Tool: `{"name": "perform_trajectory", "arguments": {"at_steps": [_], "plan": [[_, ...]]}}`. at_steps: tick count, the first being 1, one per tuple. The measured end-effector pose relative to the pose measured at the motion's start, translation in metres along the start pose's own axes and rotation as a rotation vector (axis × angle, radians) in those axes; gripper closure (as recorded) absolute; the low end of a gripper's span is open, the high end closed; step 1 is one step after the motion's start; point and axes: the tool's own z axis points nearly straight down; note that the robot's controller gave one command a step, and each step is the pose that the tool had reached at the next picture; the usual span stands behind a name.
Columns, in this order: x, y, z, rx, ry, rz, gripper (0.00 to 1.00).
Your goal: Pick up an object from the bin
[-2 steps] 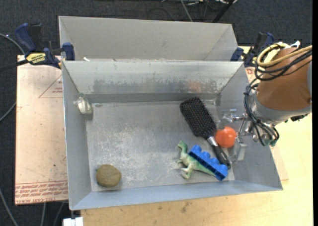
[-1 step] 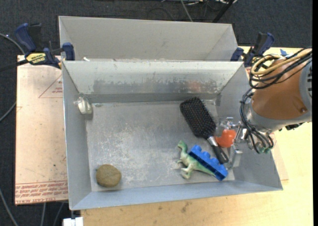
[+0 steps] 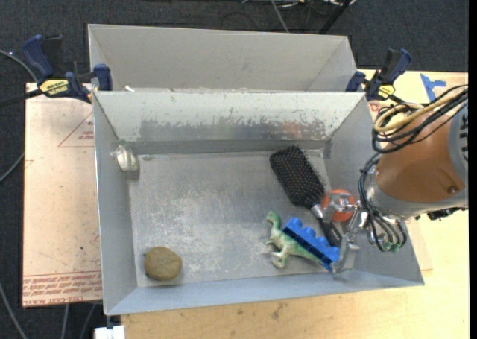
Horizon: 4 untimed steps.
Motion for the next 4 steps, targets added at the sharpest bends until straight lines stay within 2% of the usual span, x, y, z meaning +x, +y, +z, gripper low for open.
{"name": "perform_trajectory", "arguments": {"at_steps": [1, 2, 4], "plan": [[-0.014, -0.001, 0.047, -0.001, -0.006, 0.043, 0.0], [0.0, 0.011, 0.05, 0.001, -0.001, 0.125, 1.0], [0.002, 0.012, 0.046, 0.0, 0.004, 0.125, 1.0]]}}
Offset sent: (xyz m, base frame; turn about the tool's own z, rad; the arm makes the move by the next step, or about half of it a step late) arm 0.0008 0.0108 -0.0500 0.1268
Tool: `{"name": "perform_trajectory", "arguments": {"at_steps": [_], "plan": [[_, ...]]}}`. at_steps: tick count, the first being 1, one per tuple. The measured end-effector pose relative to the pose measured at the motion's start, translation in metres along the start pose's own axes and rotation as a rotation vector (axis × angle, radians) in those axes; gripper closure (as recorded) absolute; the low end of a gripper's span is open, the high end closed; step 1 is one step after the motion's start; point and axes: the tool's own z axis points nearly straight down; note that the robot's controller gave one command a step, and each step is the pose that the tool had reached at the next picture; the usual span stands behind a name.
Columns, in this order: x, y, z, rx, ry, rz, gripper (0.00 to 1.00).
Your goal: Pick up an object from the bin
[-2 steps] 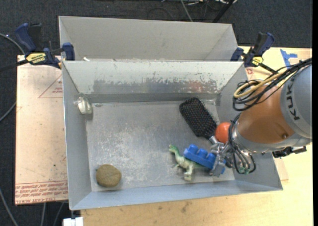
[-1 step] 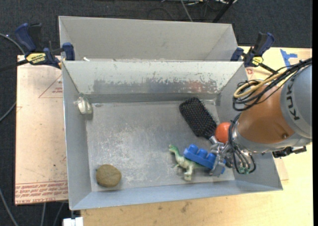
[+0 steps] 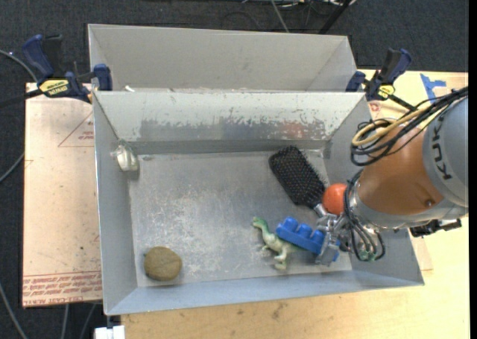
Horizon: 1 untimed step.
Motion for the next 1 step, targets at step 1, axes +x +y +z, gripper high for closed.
{"name": "perform_trajectory", "arguments": {"at_steps": [1], "plan": [[0.0013, 0.0002, -0.0216, 0.0, 0.003, -0.001, 1.0]]}}
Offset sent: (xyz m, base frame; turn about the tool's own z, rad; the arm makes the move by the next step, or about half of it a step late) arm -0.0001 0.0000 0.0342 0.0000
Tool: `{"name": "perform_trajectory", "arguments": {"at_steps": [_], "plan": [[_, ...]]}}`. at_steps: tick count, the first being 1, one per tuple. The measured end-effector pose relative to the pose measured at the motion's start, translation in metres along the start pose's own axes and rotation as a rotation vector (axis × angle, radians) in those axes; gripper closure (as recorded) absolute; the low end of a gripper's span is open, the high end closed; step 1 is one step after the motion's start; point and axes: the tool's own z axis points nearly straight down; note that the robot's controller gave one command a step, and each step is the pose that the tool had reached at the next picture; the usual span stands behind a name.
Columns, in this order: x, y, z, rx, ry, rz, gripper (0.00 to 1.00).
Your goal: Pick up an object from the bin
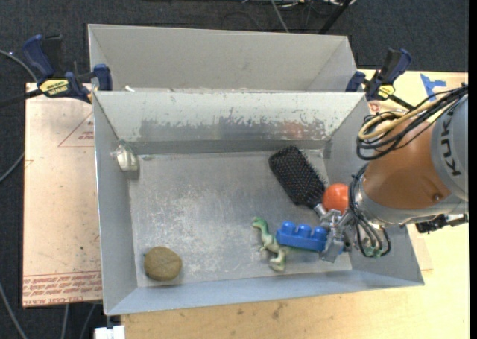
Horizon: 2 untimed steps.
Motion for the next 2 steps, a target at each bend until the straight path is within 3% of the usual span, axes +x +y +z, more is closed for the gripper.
{"name": "perform_trajectory", "arguments": {"at_steps": [1, 2], "plan": [[-0.0028, 0.0003, -0.0141, -0.001, -0.011, -0.001, 1.0], [-0.003, 0.0003, -0.0207, -0.001, -0.012, 0.0, 1.0]]}}
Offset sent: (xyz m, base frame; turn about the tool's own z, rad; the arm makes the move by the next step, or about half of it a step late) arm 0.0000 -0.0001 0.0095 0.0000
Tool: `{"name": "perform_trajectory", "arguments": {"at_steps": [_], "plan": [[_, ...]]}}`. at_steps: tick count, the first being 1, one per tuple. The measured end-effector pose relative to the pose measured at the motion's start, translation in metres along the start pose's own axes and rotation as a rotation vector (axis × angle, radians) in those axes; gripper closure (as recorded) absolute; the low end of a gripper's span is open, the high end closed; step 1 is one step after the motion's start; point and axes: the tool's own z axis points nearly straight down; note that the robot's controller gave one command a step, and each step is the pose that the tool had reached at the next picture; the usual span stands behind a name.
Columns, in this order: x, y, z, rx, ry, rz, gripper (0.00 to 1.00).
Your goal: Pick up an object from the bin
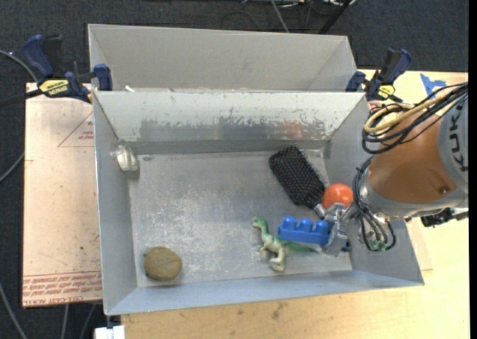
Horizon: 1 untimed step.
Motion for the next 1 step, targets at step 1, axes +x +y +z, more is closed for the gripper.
{"name": "perform_trajectory", "arguments": {"at_steps": [1], "plan": [[0.0011, 0.0, -0.0078, 0.0, 0.005, -0.001, 1.0]]}}
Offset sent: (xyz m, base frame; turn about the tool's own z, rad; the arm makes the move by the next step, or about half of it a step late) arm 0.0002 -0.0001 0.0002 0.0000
